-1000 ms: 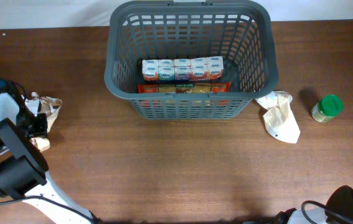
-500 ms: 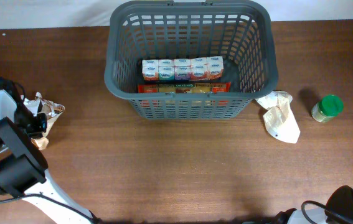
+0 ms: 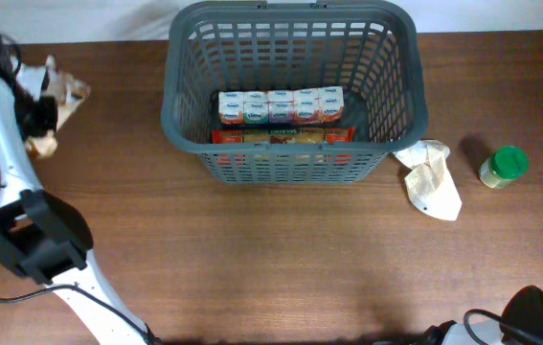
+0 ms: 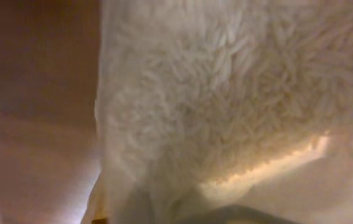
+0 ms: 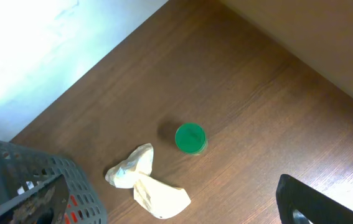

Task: Pack container

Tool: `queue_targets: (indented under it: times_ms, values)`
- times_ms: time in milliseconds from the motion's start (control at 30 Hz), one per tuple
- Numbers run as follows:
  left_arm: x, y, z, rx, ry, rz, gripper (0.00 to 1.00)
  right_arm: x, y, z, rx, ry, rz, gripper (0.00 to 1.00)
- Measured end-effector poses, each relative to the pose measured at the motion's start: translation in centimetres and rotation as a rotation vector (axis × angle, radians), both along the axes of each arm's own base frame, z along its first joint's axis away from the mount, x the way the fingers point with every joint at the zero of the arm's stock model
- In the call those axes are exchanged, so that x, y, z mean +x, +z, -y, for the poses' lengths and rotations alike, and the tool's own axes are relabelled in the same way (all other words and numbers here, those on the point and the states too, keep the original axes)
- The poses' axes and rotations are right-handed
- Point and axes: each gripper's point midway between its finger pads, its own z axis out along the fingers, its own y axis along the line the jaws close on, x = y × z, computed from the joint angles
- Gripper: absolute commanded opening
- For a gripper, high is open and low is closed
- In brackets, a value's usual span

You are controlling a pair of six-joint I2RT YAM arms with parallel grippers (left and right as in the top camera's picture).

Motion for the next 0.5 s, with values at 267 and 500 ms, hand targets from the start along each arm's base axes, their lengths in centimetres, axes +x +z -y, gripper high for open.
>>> queue_targets:
  times_ms: [267, 500]
  values:
    - [6.4, 13.8, 10.1, 0.175, -0.323, 0.384, 0.01, 0.0, 0.0, 0.0, 0.000, 0.000, 0.000, 0.99]
    - [6.3, 25.4, 24.2, 0.405, -0.772, 0.690, 0.01, 0.0, 0.0, 0.0, 0.000, 0.000, 0.000, 0.99]
